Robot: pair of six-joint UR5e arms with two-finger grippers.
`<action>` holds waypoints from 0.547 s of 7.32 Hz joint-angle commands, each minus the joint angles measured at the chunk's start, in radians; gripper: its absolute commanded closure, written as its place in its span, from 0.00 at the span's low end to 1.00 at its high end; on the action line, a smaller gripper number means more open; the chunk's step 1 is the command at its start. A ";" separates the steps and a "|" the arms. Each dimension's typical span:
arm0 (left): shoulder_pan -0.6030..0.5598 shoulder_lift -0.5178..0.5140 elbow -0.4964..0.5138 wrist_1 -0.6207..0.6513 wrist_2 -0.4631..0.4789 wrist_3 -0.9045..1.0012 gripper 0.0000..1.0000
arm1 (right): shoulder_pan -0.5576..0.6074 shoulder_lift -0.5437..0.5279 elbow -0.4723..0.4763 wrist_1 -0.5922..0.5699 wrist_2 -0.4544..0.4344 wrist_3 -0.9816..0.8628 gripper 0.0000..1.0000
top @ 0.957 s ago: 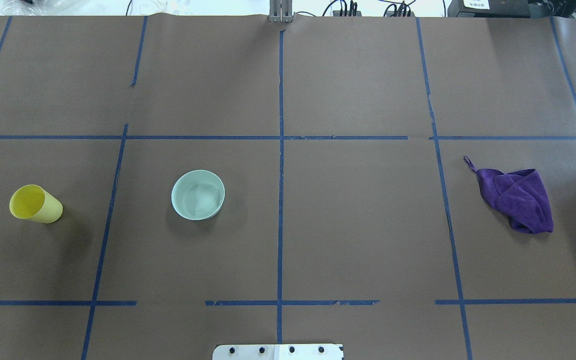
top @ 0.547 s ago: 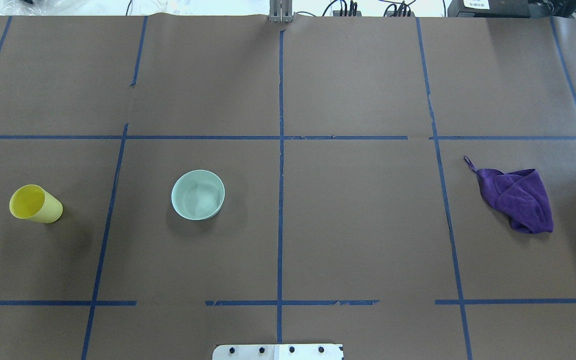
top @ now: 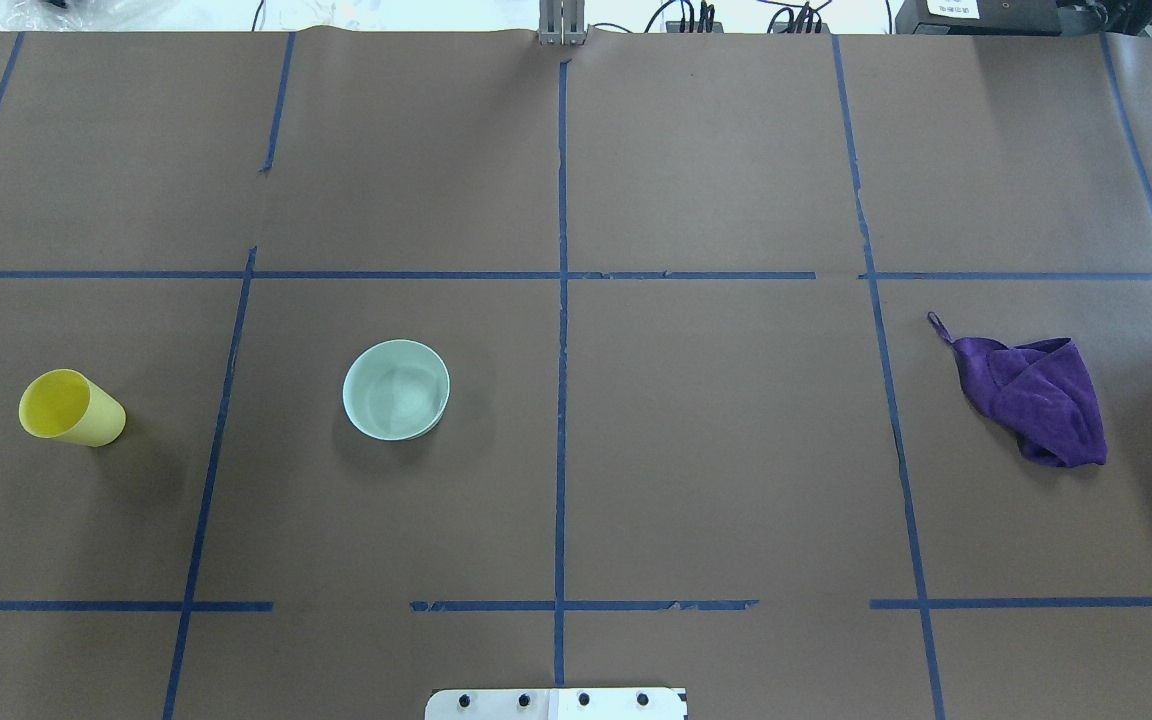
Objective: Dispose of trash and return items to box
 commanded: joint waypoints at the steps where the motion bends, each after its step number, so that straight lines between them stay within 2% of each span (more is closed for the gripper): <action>1: 0.202 0.120 0.009 -0.385 0.089 -0.361 0.00 | 0.000 0.003 0.001 0.000 0.000 0.000 0.00; 3: 0.312 0.122 0.010 -0.414 0.204 -0.454 0.01 | 0.000 0.003 0.001 0.000 0.000 0.000 0.00; 4: 0.325 0.122 0.015 -0.414 0.217 -0.456 0.01 | 0.000 0.003 0.001 0.000 0.000 0.000 0.00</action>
